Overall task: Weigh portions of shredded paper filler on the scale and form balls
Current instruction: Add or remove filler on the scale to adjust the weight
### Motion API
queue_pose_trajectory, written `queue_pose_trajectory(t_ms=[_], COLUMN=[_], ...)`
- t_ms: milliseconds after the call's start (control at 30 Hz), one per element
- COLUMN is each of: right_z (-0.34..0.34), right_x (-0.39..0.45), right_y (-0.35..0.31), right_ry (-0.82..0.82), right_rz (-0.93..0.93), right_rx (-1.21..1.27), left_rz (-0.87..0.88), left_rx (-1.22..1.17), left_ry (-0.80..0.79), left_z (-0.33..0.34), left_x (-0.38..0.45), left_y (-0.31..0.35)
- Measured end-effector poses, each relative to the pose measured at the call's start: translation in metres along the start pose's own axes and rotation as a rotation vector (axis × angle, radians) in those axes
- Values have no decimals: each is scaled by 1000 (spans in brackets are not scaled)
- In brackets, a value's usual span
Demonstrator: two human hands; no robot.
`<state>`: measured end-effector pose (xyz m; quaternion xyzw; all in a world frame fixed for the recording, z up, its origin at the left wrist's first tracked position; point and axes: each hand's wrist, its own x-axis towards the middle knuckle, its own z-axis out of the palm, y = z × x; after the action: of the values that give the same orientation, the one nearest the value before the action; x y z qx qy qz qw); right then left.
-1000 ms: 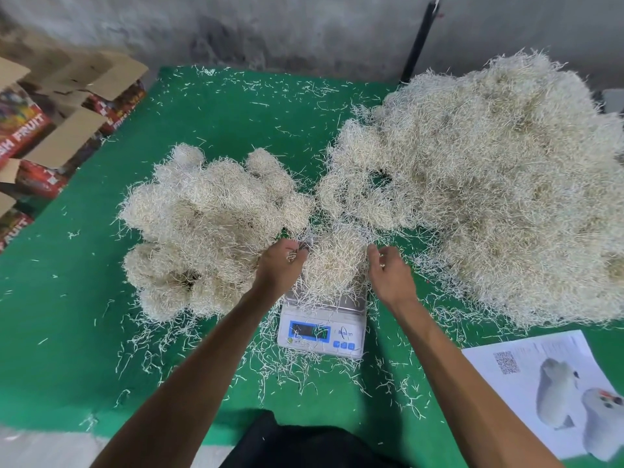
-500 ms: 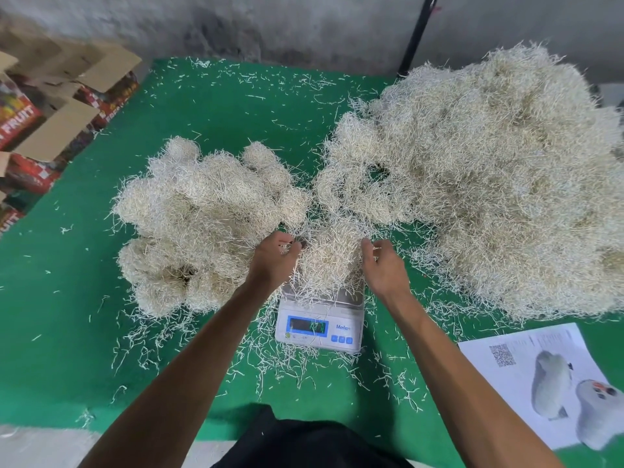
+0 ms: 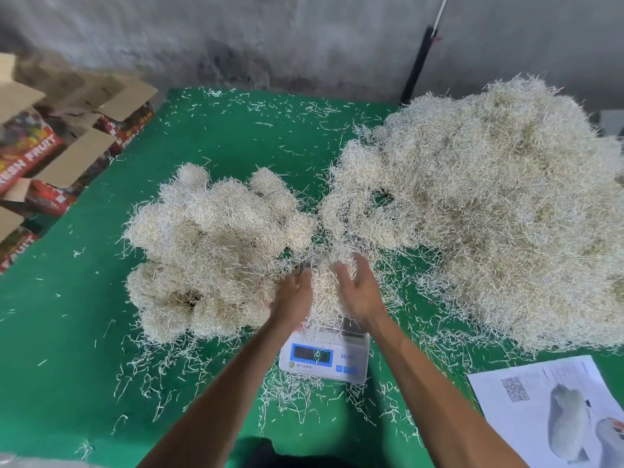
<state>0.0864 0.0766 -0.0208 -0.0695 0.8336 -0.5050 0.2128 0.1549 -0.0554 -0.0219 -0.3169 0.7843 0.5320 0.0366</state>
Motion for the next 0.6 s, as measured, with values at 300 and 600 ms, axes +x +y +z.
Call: queue_pose_trajectory(t_ms=[300,600], right_z=[33,24], right_x=[-29,-9], right_y=[-43,-82], right_ry=[117,532], right_rz=[-600,-469], right_rx=[-107,-235], left_rz=[-214,-103], left_rx=[-991,-920], left_ry=[-99,-361], left_z=[-35,-26], left_x=[21,6], left_y=[49,52])
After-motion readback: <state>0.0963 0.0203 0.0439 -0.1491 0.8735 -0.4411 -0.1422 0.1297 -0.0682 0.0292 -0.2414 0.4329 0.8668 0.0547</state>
